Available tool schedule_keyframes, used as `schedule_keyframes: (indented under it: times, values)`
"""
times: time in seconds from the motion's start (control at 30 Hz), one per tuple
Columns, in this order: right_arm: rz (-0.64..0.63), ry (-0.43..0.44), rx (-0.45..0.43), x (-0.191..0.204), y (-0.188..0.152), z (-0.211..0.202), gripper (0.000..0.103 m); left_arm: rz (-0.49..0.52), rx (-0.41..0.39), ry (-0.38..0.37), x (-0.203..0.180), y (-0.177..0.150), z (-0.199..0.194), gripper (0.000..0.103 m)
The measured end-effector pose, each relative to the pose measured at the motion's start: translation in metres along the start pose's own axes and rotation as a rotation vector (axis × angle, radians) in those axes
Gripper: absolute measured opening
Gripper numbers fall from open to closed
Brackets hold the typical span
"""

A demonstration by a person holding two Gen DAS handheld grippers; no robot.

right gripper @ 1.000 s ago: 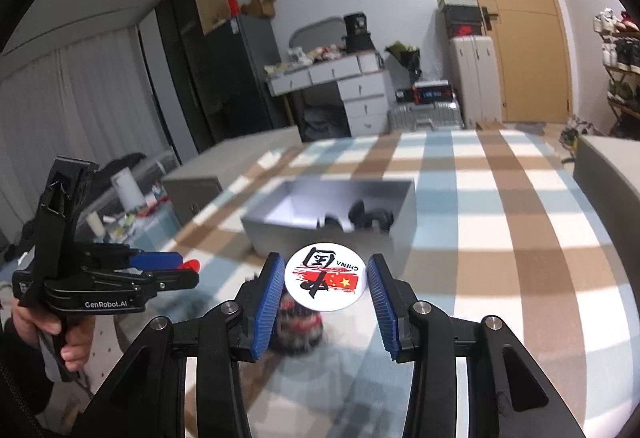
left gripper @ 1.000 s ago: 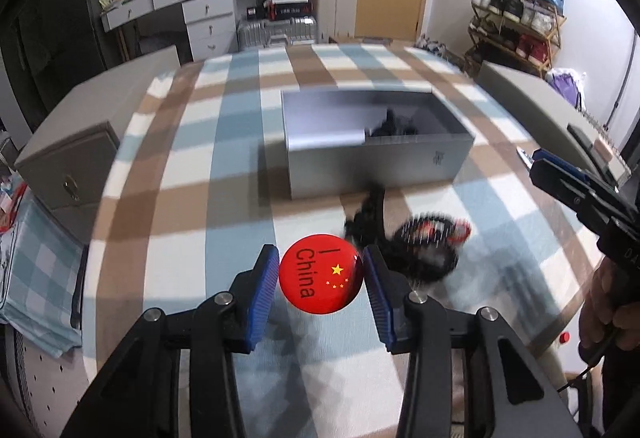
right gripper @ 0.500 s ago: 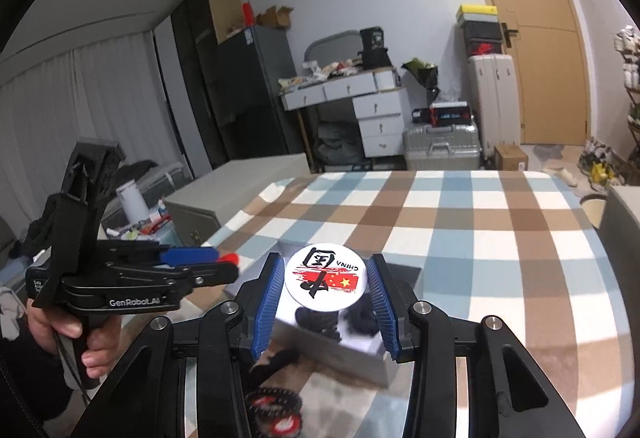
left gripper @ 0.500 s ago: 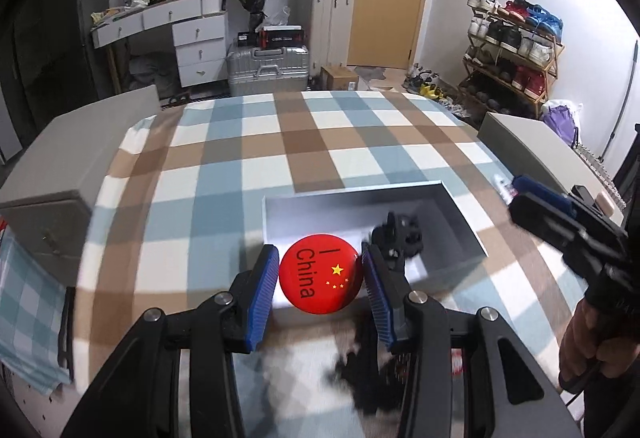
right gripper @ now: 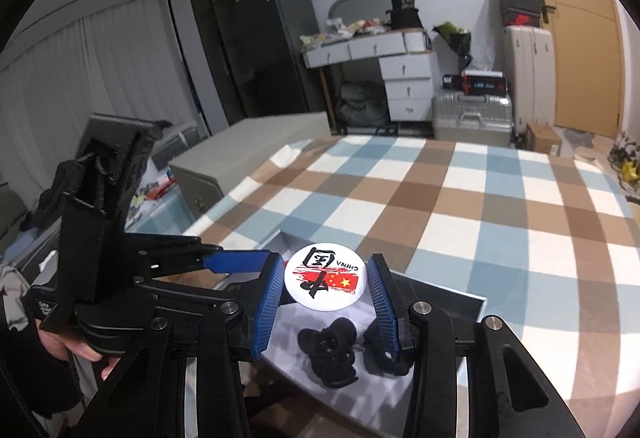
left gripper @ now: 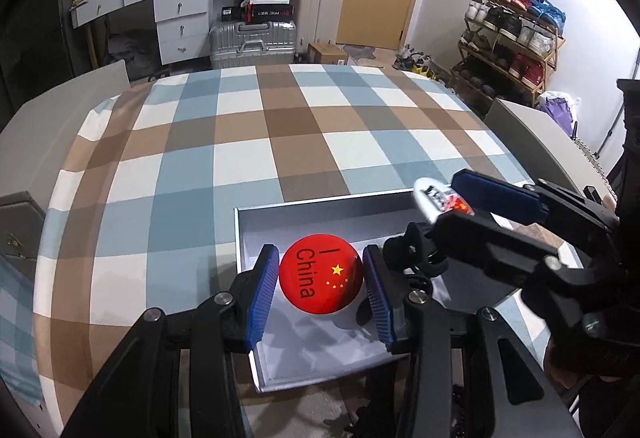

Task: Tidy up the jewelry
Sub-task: 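Lower both badges into the grey box and open both tools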

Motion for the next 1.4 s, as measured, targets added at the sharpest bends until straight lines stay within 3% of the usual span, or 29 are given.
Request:
schedule_keyframes:
  times: [0.23, 0.43, 0.57, 0.73, 0.87, 1.2, 1.3, 1.37, 1.4]
  values:
    - [0.034, -0.025, 0.059, -0.011, -0.004, 0.017, 0.042, 0.010, -0.003, -0.016, -0.002, 0.002, 0.002, 0.037]
    - [0.050, -0.030, 0.046, -0.014, -0.003, 0.014, 0.043, 0.003, -0.001, -0.028, -0.002, 0.003, 0.007, 0.038]
    - [0.073, -0.054, 0.048, -0.020, -0.007, 0.013, 0.056, -0.007, -0.002, -0.033, -0.002, 0.003, 0.006, 0.039]
    - [0.133, -0.033, 0.012, -0.027, -0.009, -0.006, 0.060, -0.001, -0.004, -0.034, -0.004, 0.001, 0.001, 0.044]
    - [0.143, -0.053, -0.021, -0.029, -0.013, -0.025, 0.064, 0.020, -0.028, 0.004, -0.008, -0.002, -0.010, 0.054]
    - [0.161, -0.057, -0.079, -0.018, -0.025, -0.067, 0.069, -0.019, -0.048, 0.044, -0.006, -0.015, -0.037, 0.056]
    - [0.157, -0.057, -0.094, -0.011, -0.033, -0.076, 0.082, -0.024, -0.059, 0.059, -0.008, -0.021, -0.047, 0.057]
    - [0.163, -0.074, -0.104, -0.009, -0.038, -0.080, 0.099, -0.019, -0.070, 0.070, -0.009, -0.025, -0.051, 0.064]
    - [0.165, -0.081, -0.108, -0.008, -0.041, -0.082, 0.099, -0.015, -0.078, 0.090, -0.009, -0.028, -0.054, 0.066]
Point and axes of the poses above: each gripper's, at about its wrist camera, not at the fingertips, and z roughly the way its jaws point, x to its left, y to its top, the point moved 5 cm from there along z, roughly the way its jaws point, and after that the axes turned 7 degrees about z, right-handed, at the moved point
